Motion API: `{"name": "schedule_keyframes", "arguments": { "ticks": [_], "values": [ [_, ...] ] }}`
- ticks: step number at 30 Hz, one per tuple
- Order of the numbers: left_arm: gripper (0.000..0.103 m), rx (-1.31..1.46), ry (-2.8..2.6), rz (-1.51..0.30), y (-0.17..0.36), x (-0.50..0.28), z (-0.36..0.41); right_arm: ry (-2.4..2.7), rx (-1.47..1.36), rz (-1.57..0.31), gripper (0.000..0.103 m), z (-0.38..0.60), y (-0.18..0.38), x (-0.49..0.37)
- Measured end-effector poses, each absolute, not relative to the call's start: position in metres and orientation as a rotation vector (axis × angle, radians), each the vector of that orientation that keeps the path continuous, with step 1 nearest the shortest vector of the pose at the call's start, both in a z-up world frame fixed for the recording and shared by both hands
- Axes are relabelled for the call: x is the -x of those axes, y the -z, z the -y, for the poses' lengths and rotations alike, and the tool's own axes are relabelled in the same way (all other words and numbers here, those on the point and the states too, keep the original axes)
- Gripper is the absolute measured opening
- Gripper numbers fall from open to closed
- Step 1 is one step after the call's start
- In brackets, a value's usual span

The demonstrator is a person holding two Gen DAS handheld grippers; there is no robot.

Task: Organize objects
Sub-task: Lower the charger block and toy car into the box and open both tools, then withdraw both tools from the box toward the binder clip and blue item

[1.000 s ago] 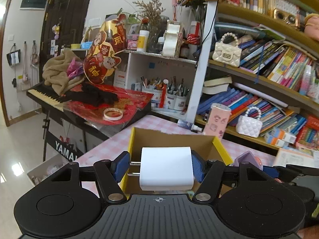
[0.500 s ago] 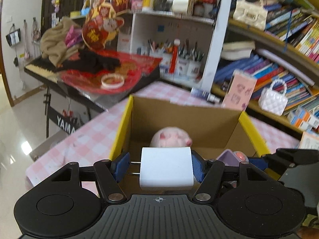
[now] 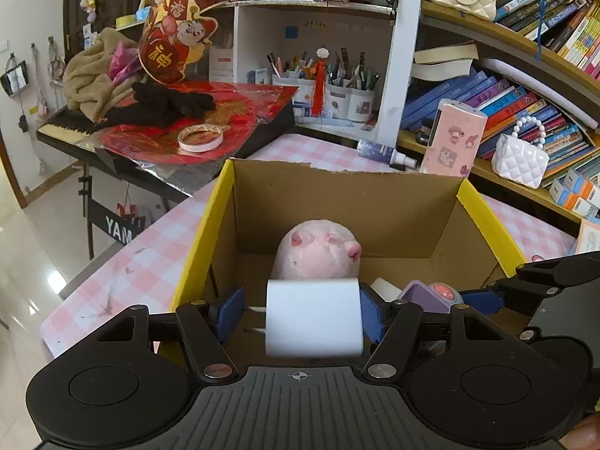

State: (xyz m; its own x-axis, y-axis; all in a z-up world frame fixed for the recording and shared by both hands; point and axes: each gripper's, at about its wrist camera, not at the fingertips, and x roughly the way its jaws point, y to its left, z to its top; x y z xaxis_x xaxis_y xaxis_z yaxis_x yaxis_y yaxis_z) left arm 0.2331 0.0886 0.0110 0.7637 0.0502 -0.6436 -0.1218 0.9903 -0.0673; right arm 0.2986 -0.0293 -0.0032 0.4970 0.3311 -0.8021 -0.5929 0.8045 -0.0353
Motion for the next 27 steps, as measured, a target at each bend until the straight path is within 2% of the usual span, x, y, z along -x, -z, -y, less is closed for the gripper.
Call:
{"name": "schedule_keyframes", "arguments": {
  "ticks": [5, 8, 20, 27],
  "values": [
    [0.071, 0.112, -0.071, -0.643, -0.023, -0.221, -0.087, -0.552, 0.326, -0.855, 0.063, 0.03, 0.001, -0.291],
    [0.073, 0.117, -0.076, -0.598, -0.033, -0.208, -0.088, -0.533, 0.294, -0.822, 0.072, 0.035, -0.008, -0.285],
    [0.084, 0.141, -0.101, -0.432, -0.081, -0.125, -0.094, -0.427, 0.176, -0.605, 0.072, 0.066, -0.053, -0.204],
    [0.088, 0.098, -0.098, -0.436, -0.078, -0.08, -0.089, -0.32, 0.084, -0.584, 0.072, 0.089, -0.052, -0.149]
  ]
}}
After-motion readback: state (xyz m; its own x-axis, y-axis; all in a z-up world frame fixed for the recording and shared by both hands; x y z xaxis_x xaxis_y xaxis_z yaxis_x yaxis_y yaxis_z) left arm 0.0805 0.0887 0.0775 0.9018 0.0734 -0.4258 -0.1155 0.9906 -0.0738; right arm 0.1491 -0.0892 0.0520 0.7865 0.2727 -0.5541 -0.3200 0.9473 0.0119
